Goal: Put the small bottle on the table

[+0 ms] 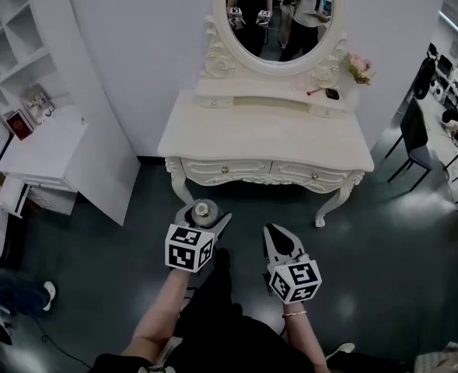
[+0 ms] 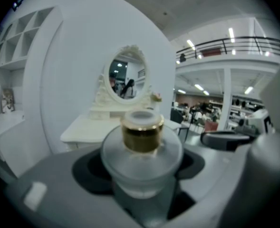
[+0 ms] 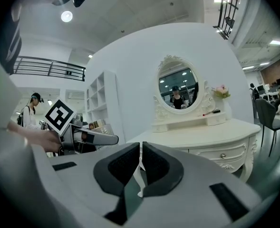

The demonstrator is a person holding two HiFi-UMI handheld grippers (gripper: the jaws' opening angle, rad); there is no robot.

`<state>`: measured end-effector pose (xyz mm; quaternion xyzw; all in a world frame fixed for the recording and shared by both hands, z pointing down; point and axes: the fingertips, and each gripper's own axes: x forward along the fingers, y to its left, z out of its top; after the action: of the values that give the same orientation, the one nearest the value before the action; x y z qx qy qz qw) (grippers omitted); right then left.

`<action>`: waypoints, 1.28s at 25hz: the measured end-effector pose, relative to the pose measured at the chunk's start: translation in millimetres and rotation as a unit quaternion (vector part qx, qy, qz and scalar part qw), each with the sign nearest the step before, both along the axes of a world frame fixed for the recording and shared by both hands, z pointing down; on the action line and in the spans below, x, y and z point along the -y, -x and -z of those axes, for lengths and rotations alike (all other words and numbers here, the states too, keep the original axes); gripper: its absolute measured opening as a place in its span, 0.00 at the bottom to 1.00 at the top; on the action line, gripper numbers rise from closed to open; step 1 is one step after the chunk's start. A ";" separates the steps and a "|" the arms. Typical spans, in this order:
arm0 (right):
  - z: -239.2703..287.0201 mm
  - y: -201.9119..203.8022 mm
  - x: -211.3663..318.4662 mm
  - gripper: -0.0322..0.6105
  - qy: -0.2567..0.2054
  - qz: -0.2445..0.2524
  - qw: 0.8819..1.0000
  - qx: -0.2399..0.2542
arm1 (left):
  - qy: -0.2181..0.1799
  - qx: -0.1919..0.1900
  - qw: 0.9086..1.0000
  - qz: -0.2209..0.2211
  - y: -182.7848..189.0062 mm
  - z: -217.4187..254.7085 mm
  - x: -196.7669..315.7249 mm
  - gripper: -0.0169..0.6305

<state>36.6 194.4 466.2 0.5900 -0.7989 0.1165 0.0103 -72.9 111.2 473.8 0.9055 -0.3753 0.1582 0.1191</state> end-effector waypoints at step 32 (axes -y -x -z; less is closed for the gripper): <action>0.4 -26.2 295.9 0.06 0.015 -0.008 1.000 -0.010 | 0.011 0.014 1.000 -0.009 -32.0 -9.5 296.4 0.55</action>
<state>62.8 -101.5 465.8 0.5973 -0.7922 0.1223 0.0261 -41.0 -185.2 483.3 0.9053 -0.3667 0.1760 0.1226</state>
